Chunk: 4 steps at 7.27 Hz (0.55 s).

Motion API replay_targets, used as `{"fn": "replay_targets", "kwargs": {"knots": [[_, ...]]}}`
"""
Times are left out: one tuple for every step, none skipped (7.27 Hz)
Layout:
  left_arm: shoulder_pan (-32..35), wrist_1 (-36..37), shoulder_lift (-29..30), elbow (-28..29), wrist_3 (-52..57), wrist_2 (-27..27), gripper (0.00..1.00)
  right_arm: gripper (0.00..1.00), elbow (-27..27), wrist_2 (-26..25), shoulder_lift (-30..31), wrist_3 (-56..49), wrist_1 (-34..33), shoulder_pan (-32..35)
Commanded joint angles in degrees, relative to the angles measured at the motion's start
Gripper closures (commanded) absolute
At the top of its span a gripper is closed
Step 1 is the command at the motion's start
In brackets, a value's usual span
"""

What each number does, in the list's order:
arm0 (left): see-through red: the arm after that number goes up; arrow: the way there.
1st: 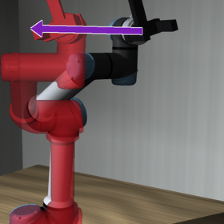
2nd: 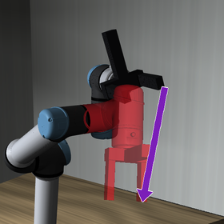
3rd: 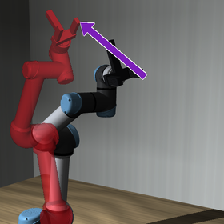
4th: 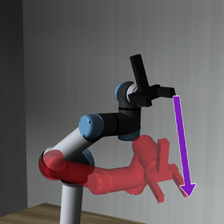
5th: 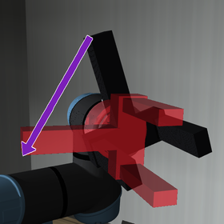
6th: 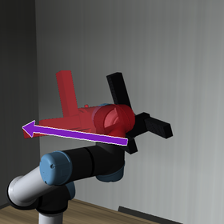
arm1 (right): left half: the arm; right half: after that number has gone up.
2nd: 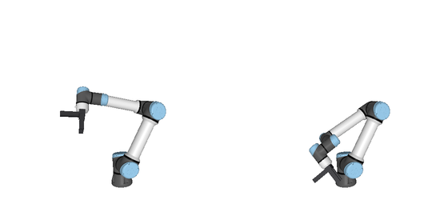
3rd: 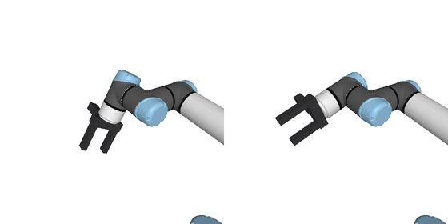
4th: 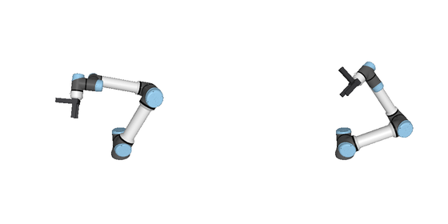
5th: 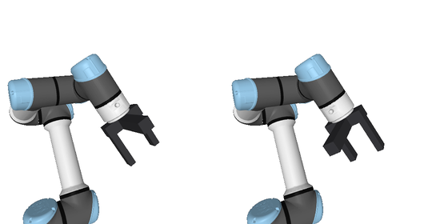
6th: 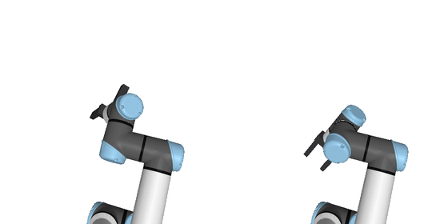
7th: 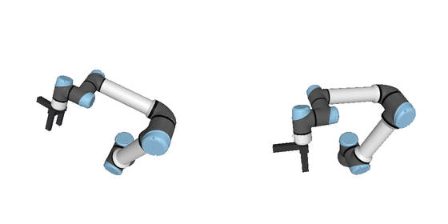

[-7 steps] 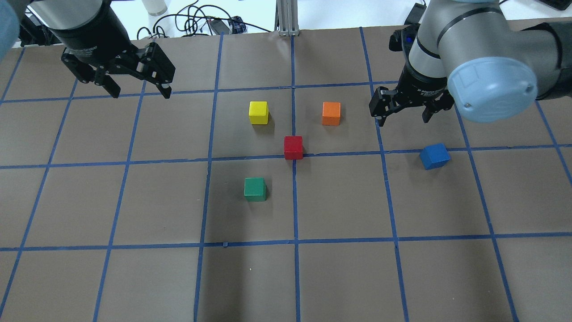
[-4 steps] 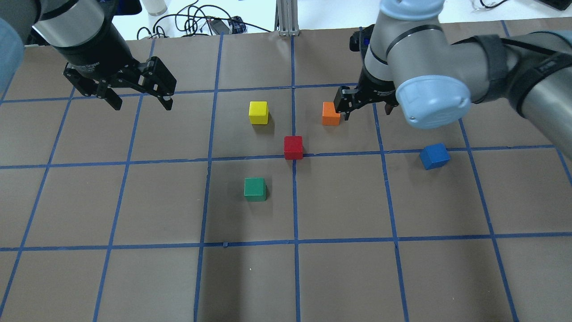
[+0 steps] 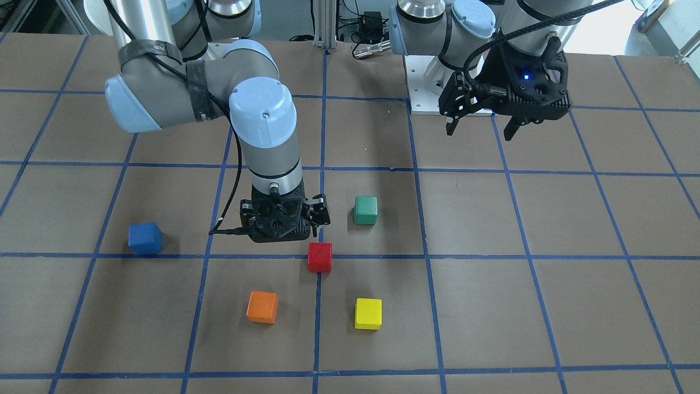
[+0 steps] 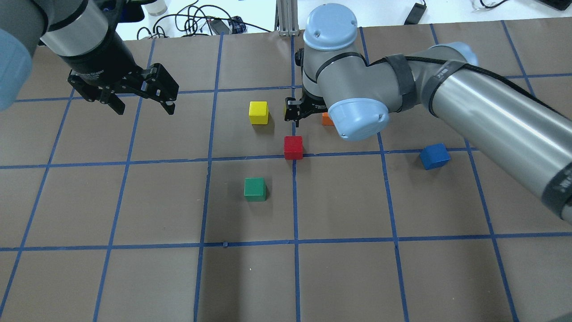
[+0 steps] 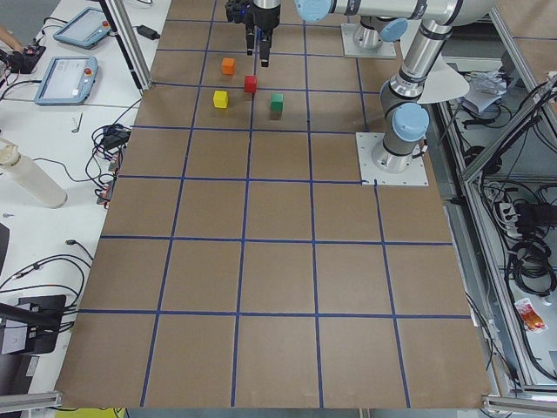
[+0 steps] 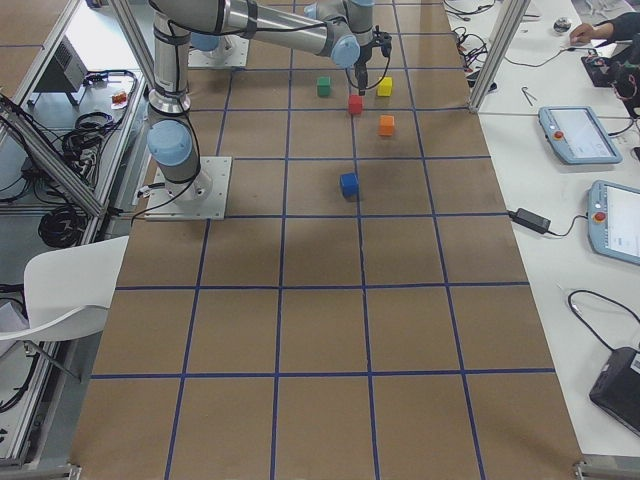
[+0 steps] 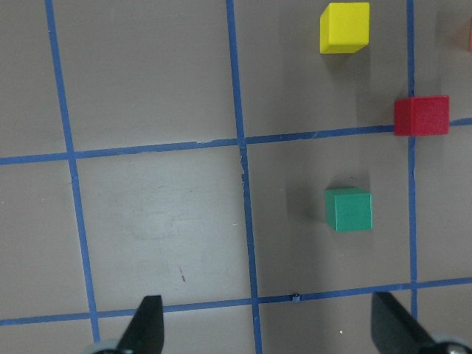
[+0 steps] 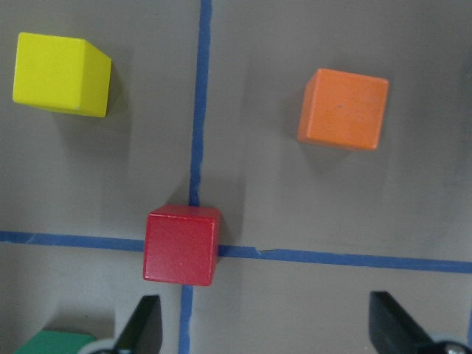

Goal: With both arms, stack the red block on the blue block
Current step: 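Raise the left gripper away while the right gripper reaches toward the red cube, then lower the right gripper around the red cube and close it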

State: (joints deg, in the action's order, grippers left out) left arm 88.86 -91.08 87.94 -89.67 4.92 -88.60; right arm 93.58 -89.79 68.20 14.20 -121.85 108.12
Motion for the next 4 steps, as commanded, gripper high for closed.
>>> {"fn": "replay_targets", "kwargs": {"knots": [[0.0,0.3,0.0,-0.1,0.0,0.1,0.00,0.00,-0.1,2.3,-5.0,2.1,-3.4,1.9],[0.0,0.3,0.0,-0.1,0.0,0.1,0.00,0.00,-0.1,2.7,-6.5,2.1,-4.4,1.8],[0.0,0.5,0.0,0.0,-0.1,0.4,0.00,0.00,-0.1,2.9,-8.1,2.1,-4.5,1.9],[0.0,0.7,0.0,-0.1,-0.1,0.4,0.00,0.00,-0.1,3.2,-9.7,2.0,-4.5,1.9]]}}
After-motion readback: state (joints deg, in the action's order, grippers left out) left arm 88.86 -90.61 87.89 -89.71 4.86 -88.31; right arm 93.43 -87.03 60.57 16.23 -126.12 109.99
